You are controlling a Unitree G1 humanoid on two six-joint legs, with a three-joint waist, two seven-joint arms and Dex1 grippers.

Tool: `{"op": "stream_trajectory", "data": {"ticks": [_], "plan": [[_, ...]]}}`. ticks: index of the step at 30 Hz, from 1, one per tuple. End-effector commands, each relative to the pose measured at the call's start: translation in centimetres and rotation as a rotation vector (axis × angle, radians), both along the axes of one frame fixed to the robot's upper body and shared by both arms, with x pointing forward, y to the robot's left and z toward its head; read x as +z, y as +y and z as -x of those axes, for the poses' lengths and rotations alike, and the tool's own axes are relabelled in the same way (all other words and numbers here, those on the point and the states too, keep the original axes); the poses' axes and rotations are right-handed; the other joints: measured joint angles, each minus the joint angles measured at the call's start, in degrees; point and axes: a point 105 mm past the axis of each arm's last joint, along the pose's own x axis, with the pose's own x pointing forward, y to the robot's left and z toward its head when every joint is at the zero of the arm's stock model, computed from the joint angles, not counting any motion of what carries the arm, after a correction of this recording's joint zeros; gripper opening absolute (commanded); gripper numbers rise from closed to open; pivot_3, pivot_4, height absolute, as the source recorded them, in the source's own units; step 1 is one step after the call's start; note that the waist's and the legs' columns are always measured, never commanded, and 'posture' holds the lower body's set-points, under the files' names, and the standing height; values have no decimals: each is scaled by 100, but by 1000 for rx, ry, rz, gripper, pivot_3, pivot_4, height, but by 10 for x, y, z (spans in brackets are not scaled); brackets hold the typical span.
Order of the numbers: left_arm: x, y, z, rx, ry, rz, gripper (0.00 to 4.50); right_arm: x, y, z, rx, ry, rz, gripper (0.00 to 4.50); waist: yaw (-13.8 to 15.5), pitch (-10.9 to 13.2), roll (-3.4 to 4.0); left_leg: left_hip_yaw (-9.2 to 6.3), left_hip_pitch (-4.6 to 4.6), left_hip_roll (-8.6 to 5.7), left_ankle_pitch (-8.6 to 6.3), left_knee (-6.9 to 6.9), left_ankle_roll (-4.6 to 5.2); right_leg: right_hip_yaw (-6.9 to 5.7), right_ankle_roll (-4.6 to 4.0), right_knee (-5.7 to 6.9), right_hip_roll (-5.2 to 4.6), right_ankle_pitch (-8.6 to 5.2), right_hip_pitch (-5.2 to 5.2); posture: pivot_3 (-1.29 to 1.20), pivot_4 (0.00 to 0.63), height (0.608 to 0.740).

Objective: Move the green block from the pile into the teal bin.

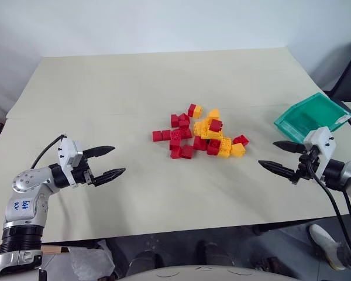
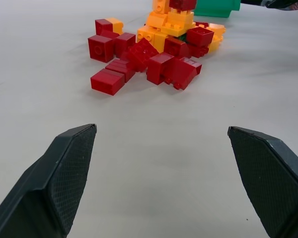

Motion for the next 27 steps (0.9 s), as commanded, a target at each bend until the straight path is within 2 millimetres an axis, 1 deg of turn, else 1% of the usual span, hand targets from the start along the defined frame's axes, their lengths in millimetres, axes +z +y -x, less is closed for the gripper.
{"op": "stream_trajectory", "data": {"ticks": [1, 5, 9, 13, 17, 19, 20, 21, 23, 24, 26, 27], "plan": [[11, -1, -3, -9, -46, 3, 4500, 14, 0, 2, -6, -52, 4, 4478, 2, 0, 0, 0, 0, 0, 0, 0, 0, 0, 0, 0, 0, 0, 0, 0, 150, 740], [10, -2, -7, 12, -34, 15, 4500, 14, 2, 2, -17, -59, 3, 4478, 0, 0, 0, 0, 0, 0, 0, 0, 0, 0, 0, 0, 0, 0, 0, 0, 150, 740], [11, -3, -9, 16, -51, -9, 4500, 14, 2, 1, -39, -71, 15, 4478, 3, 0, 0, 0, -1, -1, 0, 0, 0, -1, 0, 0, 0, 0, 0, 0, 150, 740], [13, -5, -14, 20, -67, -24, 4500, 14, 5, 0, -78, -93, 70, 4478, 1, 0, 0, 1, 0, -1, 0, 0, 0, 0, 0, 1, 0, 0, 0, 0, 150, 740], [16, -7, -17, 4, -78, -23, 4500, 2, 7, 2, -111, 45, 62, 4478, 5, 0, 0, -1, 0, 0, 0, 0, 0, 0, 0, 0, 0, 0, 0, 0, 150, 740], [19, -8, -17, -24, -83, -4, 4500, 9, 15, 4, -97, 58, -39, 4478, 4, 0, 0, -1, -2, -1, 0, 0, 0, 0, 0, 0, 0, 0, -1, 0, 150, 740], [20, -9, -18, -32, -80, 6, 4500, 14, 22, 8, -80, 65, -70, 4092, 4, 0, 0, 0, -2, -1, 0, 0, 0, 0, 0, 0, 0, 0, -2, 0, 150, 740], [21, -10, -19, -38, -79, 9, 4500, 18, 28, 12, -69, 63, -82, 3902, 5, 0, 0, -2, -2, 0, 0, 0, 0, -2, 0, 1, 1, 0, -2, 0, 150, 740], [22, -11, -20, -46, -78, 10, 4500, 22, 35, 16, -63, 57, -76, 3218, 6, 0, 0, -5, -4, 0, 0, 0, -1, -2, 0, 3, 1, 0, -5, 0, 150, 740], [22, -11, -20, -53, -75, 10, 4500, 25, 43, 19, -47, 44, -74, 2887, 6, 0, 0, -5, -6, 0, 0, 0, -1, -3, 0, 1, 1, 0, -5, 0, 150, 740], [23, -15, -22, -71, -74, 18, 4500, 34, 65, 24, -23, 4, -80, 2135, 7, 0, 0, -5, -5, -1, 0, 0, -1, -2, 0, 1, 1, 0, -4, 0, 150, 740], [24, -16, -22, -76, -75, 21, 4500, 38, 72, 25, -19, -9, -86, 1833, 6, 0, 0, -5, -5, 0, 0, 0, -1, -2, 0, 1, 1, 0, -4, 0, 150, 740]]}}
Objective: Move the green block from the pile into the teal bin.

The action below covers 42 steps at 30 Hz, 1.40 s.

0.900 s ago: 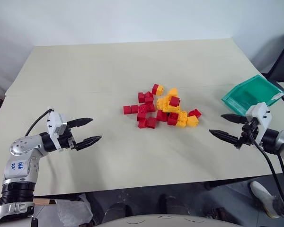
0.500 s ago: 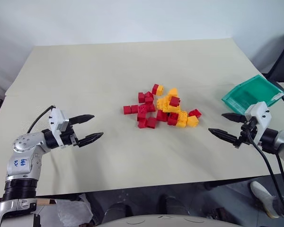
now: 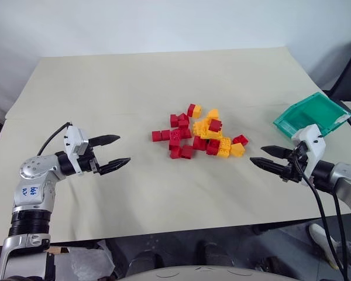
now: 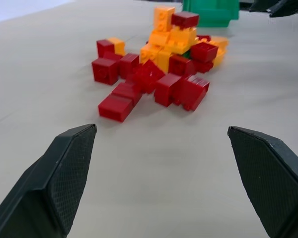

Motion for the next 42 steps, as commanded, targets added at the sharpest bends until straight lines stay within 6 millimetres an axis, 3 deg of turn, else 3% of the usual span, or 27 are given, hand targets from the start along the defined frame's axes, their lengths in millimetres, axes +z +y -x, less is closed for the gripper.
{"op": "stream_trajectory", "data": {"ticks": [1, 5, 6, 10, 15, 22, 27, 32, 38, 42], "plan": [[7, -6, -1, -38, -25, 27, 4500, 21, 31, 8, 33, -85, -33, 1462, -3, 0, 0, -1, -1, 0, 0, 0, 0, 0, 0, 1, 0, 0, -1, 0, 150, 740], [9, -12, -2, -76, -21, 53, 4500, 20, 63, 6, 65, -93, -65, 132, -7, 0, 0, -1, -1, 0, 0, 1, -1, 0, 0, 2, 0, 0, -1, 0, 150, 740], [9, -14, -1, -87, -20, 55, 4500, 19, 69, 4, 68, -95, -65, 22, -9, 0, 0, -2, -1, 0, 0, 1, -1, 0, 0, 2, 0, 0, -1, 0, 150, 740], [12, -19, -1, -132, -43, 66, 4500, 17, 101, -9, 94, -97, -90, 22, -19, 0, 0, 3, -5, -3, 0, 0, -1, 0, 0, 2, 1, 0, -6, 0, 150, 740], [18, -25, 0, -190, -73, 81, 4500, 6, 141, -52, 77, -97, -90, 22, -76, 0, 0, 51, -6, -3, 1, 2, -2, 0, 0, 5, 4, 0, -6, 0, 150, 740], [17, -29, 0, -201, -82, 80, 4500, -2, 157, -104, 7, -135, -76, 22, -187, 0, 0, 50, -9, -6, 1, -9, -5, -10, 1, 4, 4, 0, -11, 0, 150, 740], [17, -29, 2, -198, -88, 83, 4500, -3, 146, -137, -80, -175, -57, 22, -311, 0, 0, 57, -5, 0, 4, -20, -11, -14, 4, 3, 7, 0, -15, 0, 150, 740], [16, -28, 2, -186, -88, 83, 4500, -15, 103, -156, -229, -173, -1, 22, -323, 0, 0, 56, -6, 0, 5, -19, -11, -14, 4, 2, 7, 0, -13, 0, 150, 740], [13, -29, 4, -179, -87, 86, 4500, -29, 60, -148, -296, -159, 80, 22, -314, 0, 0, 55, -4, 3, 5, -18, -11, -10, 4, 2, 6, 0, -10, 0, 150, 740], [12, -30, 4, -177, -87, 91, 4500, -19, 47, -138, -288, -179, 86, 22, -314, 0, 0, 56, 0, 5, 6, -17, -14, -8, 5, 4, 6, 0, -10, 0, 150, 740]]}}
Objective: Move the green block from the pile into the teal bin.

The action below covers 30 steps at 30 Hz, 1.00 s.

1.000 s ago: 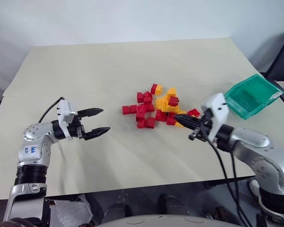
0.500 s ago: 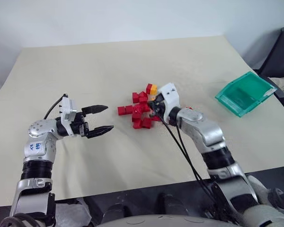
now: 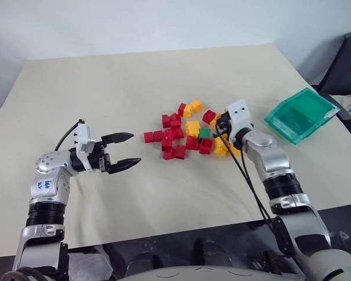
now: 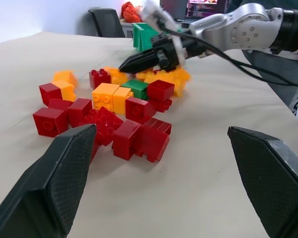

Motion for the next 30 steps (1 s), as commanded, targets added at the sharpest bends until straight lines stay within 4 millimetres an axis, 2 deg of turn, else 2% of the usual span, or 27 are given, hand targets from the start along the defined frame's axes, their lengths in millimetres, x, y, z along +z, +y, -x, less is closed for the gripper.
{"op": "stream_trajectory", "data": {"ticks": [1, 5, 8, 11, 18, 23, 25, 30], "plan": [[7, -2, 3, -2, -46, 9, 4500, 13, -6, 11, 42, -24, -1, 22, 2, 0, 0, 1, 0, 0, 0, 1, -1, 2, 0, 0, 0, 0, 0, 0, 150, 740], [7, -2, 3, -3, -45, 12, 4500, 27, 10, 31, 202, -38, 3, 22, 10, 1, 0, 2, -1, 0, 1, 4, -1, 5, 0, 2, 0, 0, -2, 0, 150, 740], [5, -2, 4, -9, -41, 11, 4500, 39, 13, 48, 321, -19, -7, 22, 19, 1, 1, 2, -2, 0, 0, 3, -1, 4, 0, 0, 0, 0, -4, 0, 150, 740], [5, -2, 4, -9, -42, 11, 4500, 32, 7, 64, 419, 96, 40, 606, 42, 1, 1, 1, -2, 0, 0, 4, 0, 4, 0, -1, 0, 0, -2, 0, 150, 740], [6, -2, 3, -12, -44, 8, 4500, 42, -33, 83, 467, 138, 124, 2886, 172, 2, -1, 4, -4, -1, -1, 7, 1, 5, 0, -4, -1, 0, -3, 0, 150, 740], [5, 0, 2, -8, -41, 6, 4500, 52, -70, 108, 457, 143, 141, 4477, 212, 3, -2, 3, -6, -4, -3, 6, 5, 2, 0, -8, -4, 0, -3, 0, 150, 740], [5, 1, 1, -4, -39, 7, 4500, 55, -91, 122, 421, 156, 117, 4477, 219, 4, -4, 4, -6, -4, -4, 6, 6, 1, 0, -9, -4, 1, -3, 0, 150, 740], [6, 3, 0, -2, -35, 13, 4500, 63, -117, 153, 342, 144, 104, 4477, 310, 4, -5, 5, -3, -4, -4, 10, 6, 3, 0, -8, -4, 1, 0, 0, 150, 740]]}}
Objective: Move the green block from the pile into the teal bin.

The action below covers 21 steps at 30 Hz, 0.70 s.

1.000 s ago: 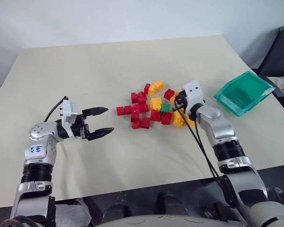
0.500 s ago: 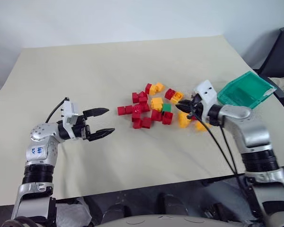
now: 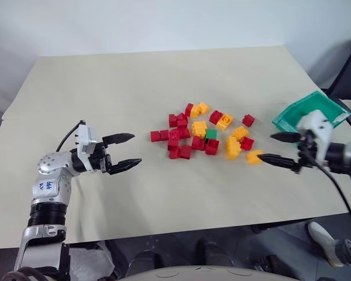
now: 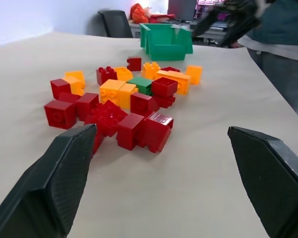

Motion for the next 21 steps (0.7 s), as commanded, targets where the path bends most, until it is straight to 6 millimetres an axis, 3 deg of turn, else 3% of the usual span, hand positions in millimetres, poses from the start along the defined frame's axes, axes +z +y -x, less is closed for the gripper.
{"op": "stream_trajectory", "data": {"ticks": [1, 7, 10, 21], "plan": [[7, 3, 0, -1, -30, 8, 4500, 28, -7, 18, -13, -80, 10, 4477, 5, 0, 0, 2, 1, 0, 0, 1, 0, 2, 0, 0, 0, 0, 0, 0, 150, 740], [9, 5, 0, -5, -31, 9, 4500, 32, -9, 35, -34, -80, 25, 4477, 6, 0, 0, -25, 8, 3, -1, 5, 2, 13, -2, 1, -2, 1, 1, 0, 150, 740], [11, 6, -1, -6, -36, 7, 4500, 33, 8, 29, -11, -81, 19, 4477, -5, 0, 0, -35, 8, 1, -2, 5, 3, 14, -2, 2, -3, 1, 0, 0, 150, 740], [10, 1, 2, -15, -53, 16, 4500, 34, 90, -54, 110, -98, 76, 4477, -46, 0, 0, -31, -6, 2, -1, 12, 3, 11, -7, 13, -5, 4, -19, 0, 150, 740]]}}
